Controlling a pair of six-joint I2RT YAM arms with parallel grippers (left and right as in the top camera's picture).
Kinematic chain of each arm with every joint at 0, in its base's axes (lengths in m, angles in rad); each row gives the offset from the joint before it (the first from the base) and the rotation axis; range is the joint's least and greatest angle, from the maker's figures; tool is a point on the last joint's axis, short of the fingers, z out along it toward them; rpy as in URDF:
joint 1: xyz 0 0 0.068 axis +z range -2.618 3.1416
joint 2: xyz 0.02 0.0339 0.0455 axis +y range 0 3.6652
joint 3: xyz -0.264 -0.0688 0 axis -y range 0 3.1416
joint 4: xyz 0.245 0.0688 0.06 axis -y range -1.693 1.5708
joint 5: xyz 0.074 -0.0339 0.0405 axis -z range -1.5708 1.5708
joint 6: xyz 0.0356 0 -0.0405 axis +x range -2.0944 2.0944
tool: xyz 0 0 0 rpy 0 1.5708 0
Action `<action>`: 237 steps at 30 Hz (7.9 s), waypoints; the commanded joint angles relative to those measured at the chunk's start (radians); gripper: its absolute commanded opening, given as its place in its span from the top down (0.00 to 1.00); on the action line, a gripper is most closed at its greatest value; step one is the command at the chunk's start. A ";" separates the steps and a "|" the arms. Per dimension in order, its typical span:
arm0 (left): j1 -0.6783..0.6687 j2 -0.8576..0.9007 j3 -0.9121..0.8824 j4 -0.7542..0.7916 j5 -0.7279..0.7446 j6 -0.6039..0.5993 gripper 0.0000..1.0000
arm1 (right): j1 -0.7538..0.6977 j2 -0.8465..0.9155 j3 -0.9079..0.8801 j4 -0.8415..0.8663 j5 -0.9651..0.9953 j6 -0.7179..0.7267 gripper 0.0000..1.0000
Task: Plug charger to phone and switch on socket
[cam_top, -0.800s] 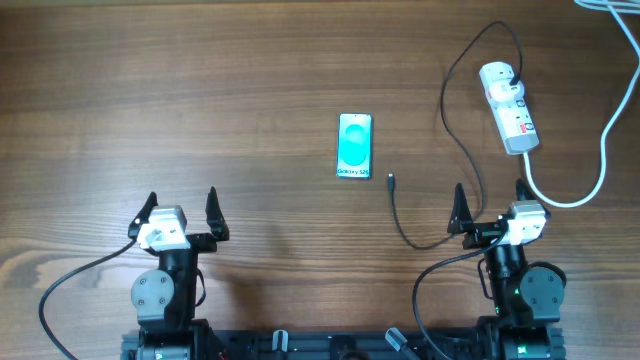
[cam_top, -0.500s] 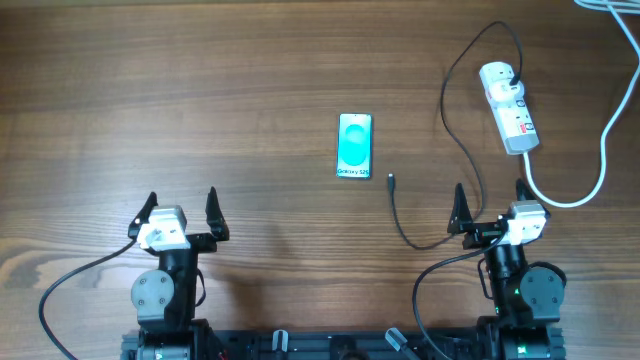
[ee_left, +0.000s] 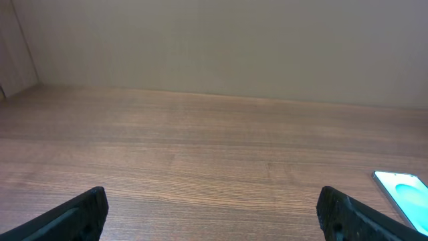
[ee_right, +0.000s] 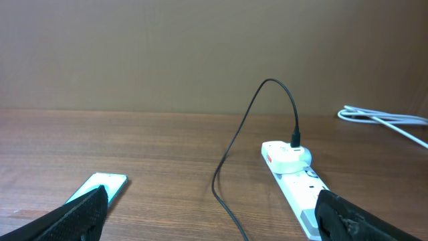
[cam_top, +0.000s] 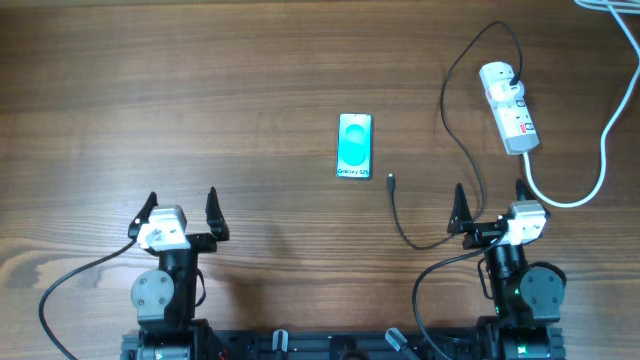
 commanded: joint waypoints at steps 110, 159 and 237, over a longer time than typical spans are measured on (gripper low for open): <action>-0.620 2.071 2.167 -1.333 0.046 -0.618 0.00 | 0.008 -0.004 -0.001 0.001 -0.001 0.007 0.00; -0.679 2.486 2.166 -1.118 0.013 -0.427 0.00 | 0.008 -0.004 -0.001 0.001 -0.001 0.007 0.00; -0.699 2.487 2.079 -1.051 -0.041 -0.452 0.09 | 0.008 -0.004 -0.001 0.001 -0.001 0.008 0.00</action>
